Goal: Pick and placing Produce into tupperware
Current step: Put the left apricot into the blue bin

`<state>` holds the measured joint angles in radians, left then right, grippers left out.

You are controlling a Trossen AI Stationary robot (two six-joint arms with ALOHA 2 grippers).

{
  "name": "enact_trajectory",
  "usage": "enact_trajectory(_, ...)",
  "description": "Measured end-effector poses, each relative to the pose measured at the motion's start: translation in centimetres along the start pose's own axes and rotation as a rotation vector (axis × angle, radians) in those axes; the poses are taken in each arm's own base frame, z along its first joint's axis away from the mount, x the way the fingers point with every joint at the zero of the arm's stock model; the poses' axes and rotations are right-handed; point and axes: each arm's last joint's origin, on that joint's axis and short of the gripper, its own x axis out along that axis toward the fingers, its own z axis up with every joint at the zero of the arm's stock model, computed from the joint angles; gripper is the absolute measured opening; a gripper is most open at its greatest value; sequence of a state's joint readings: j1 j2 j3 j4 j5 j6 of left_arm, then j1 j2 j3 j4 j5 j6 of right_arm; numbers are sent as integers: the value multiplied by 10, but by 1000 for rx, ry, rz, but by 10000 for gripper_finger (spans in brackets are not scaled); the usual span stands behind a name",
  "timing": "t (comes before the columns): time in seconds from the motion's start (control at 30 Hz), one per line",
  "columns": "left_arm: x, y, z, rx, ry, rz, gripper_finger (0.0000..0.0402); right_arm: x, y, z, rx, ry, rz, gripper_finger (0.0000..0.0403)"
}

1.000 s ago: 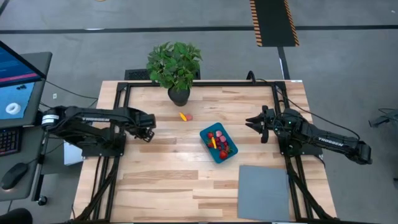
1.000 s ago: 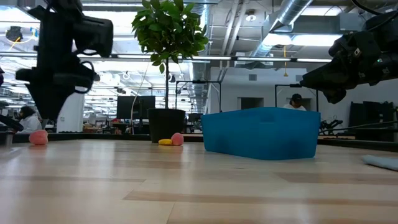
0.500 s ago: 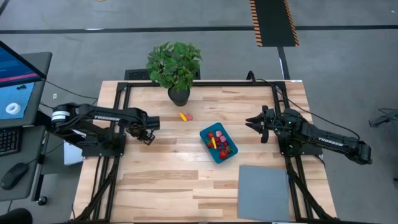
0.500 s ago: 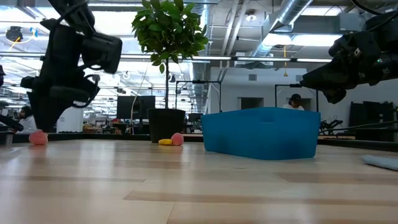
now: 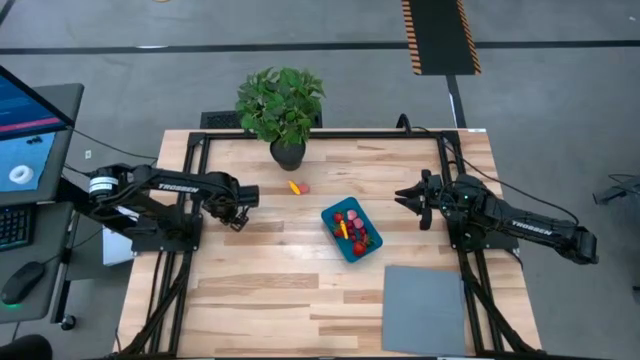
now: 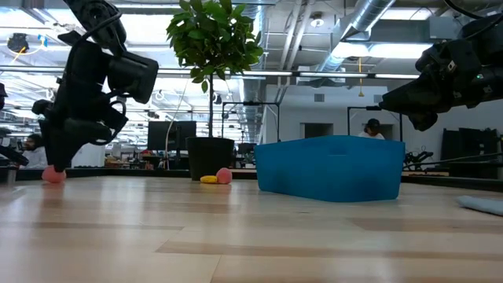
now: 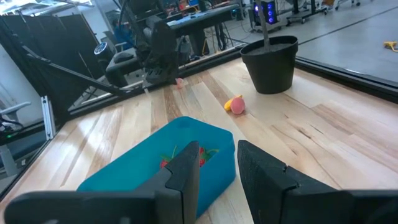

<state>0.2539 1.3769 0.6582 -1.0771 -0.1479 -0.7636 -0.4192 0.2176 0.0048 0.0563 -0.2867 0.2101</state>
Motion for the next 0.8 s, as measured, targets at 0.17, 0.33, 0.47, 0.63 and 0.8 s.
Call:
enact_trajectory(0.17,0,1,2,-6,-9,-4,130,0,0,0,0,0,0,131)
enact_trajectory(0.33,0,1,3,1,-4,-14,130,0,0,0,0,0,0,131)
enact_trajectory(0.47,1,2,4,-11,13,-40,130,0,0,0,0,0,0,131)
enact_trajectory(0.63,1,0,6,20,30,-102,130,0,0,0,0,0,0,131)
enact_trajectory(0.8,1,-1,8,16,36,-136,130,0,0,0,0,0,0,131)
